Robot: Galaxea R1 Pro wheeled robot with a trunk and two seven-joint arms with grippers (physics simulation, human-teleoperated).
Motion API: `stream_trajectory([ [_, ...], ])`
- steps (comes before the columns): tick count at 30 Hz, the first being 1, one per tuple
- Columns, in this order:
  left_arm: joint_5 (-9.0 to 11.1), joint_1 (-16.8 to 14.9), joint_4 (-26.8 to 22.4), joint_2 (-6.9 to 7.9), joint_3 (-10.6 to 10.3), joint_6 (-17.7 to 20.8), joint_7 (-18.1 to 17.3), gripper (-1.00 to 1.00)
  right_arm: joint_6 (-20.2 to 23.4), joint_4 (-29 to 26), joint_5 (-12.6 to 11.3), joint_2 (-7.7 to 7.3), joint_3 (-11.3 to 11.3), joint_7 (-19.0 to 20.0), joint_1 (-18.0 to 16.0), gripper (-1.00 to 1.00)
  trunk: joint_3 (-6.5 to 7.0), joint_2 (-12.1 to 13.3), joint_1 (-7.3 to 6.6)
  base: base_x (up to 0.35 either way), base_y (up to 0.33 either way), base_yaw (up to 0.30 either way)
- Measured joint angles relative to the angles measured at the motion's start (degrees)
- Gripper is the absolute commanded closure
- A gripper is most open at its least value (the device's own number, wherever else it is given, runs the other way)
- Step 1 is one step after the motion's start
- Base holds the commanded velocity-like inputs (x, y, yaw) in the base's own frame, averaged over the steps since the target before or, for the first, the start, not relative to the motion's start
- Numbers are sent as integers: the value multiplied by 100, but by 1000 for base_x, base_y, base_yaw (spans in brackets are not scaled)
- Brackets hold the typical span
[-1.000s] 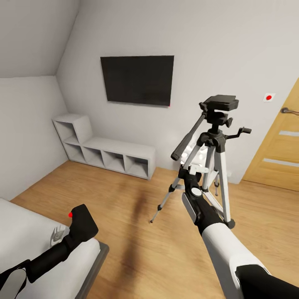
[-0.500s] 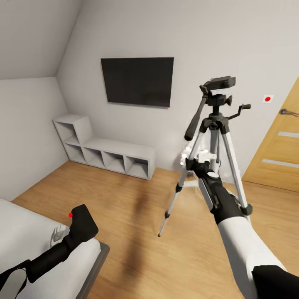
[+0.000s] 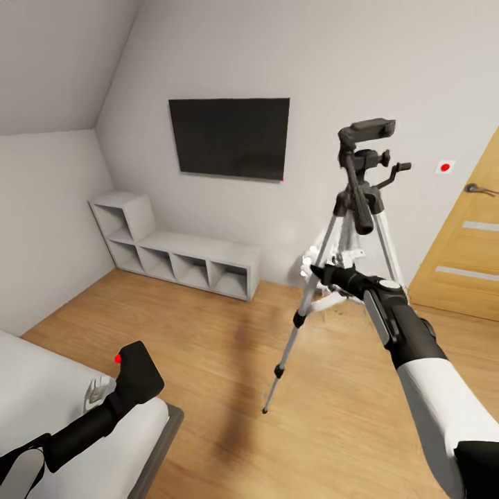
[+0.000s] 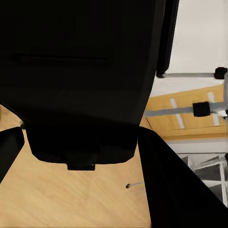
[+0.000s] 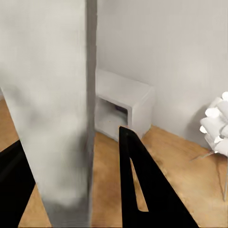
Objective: Attach the digital camera to the camera tripod in the bedroom.
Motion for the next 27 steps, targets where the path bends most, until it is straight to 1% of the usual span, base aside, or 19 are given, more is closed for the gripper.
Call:
stream_trajectory([
  [2, 1, -1, 0, 0, -1, 0, 1, 100, -183, 21, -78, -129, -61, 618, 14, 100, 36, 80, -44, 0, 0, 0],
  [3, 0, 0, -1, 0, 1, 0, 0, 100, -291, 39, 32, -171, -76, 788, 18, 100, 54, 121, -66, 0, 0, 0],
  [4, 1, 2, -1, 0, -2, 0, -2, 100, -489, 77, 36, -283, -123, 1340, 27, 100, 73, 160, -88, 0, 0, 0],
  [5, 3, -1, 1, 0, -6, 1, -3, 100, -524, 118, -177, -322, -149, 1713, 50, 100, 91, 200, -111, 0, 0, 0],
  [6, 1, -1, 0, 0, -7, 0, -2, 100, -563, 189, -207, -382, -164, 2026, 73, 100, 107, 242, -132, 0, 0, 0],
  [8, 2, 1, -1, 0, -6, 0, -3, 100, -676, 228, 80, -452, -168, 2138, 80, 100, 144, 321, -177, 0, 0, 0],
  [9, 2, 0, 0, 0, -8, 0, -3, 100, -674, 249, -34, -477, -180, 2228, 88, 100, 162, 362, -198, 0, 0, 0],
  [11, 1, 1, -1, 0, -7, 0, -3, 100, -815, 324, 41, -556, -177, 2344, 94, 100, 198, 442, -242, 0, 0, 0],
  [12, 3, 0, 0, 0, -8, 0, -4, 100, -812, 335, -127, -569, -191, 2402, 97, 100, 217, 481, -265, 0, 0, 0],
  [14, 0, 1, -1, 0, -8, 0, -4, 100, -886, 380, 132, -628, -178, 2593, 101, 100, 253, 563, -308, 0, 0, 0],
  [15, 2, 0, -1, 0, -8, 0, -4, 100, -900, 391, -24, -653, -183, 2715, 103, 100, 253, 564, -309, 0, 0, 0],
  [16, 0, -1, 0, 0, -5, -4, -4, 100, -904, 438, -45, -726, -181, 3172, 113, 100, 253, 564, -309, 0, 0, 0],
  [18, -1, 1, -1, 0, -3, -7, -4, 100, -939, 501, 106, -764, -178, 3343, 109, 100, 253, 565, -309, 0, 0, 0],
  [19, 0, 0, 0, 0, -7, -7, -4, 100, -911, 512, -27, -767, -193, 3400, 110, 100, 253, 564, -309, 0, 0, 0],
  [20, -2, 0, -1, 0, -15, -14, 1, 100, -895, 545, 76, -781, -184, 3457, 112, 100, 252, 565, -309, 0, 0, 0],
  [22, -7, 0, 1, -2, -32, -38, 12, 100, -876, 566, -58, -838, -194, 3537, 115, 100, 254, 563, -310, 28, -116, 0],
  [24, -15, 1, 1, -2, -37, -51, 16, 100, -870, 594, 185, -917, -160, 3572, 170, 100, 252, 566, -309, 54, -208, 0],
  [25, -12, 0, 2, -1, -39, -53, 18, 100, -856, 582, 21, -936, -168, 3591, 209, 100, 253, 564, -310, 63, -243, 0],
  [27, -15, 0, 1, -2, -39, -58, 22, 100, -834, 601, 106, -994, -142, 3598, 354, 100, 252, 565, -309, 67, -279, 0],
])
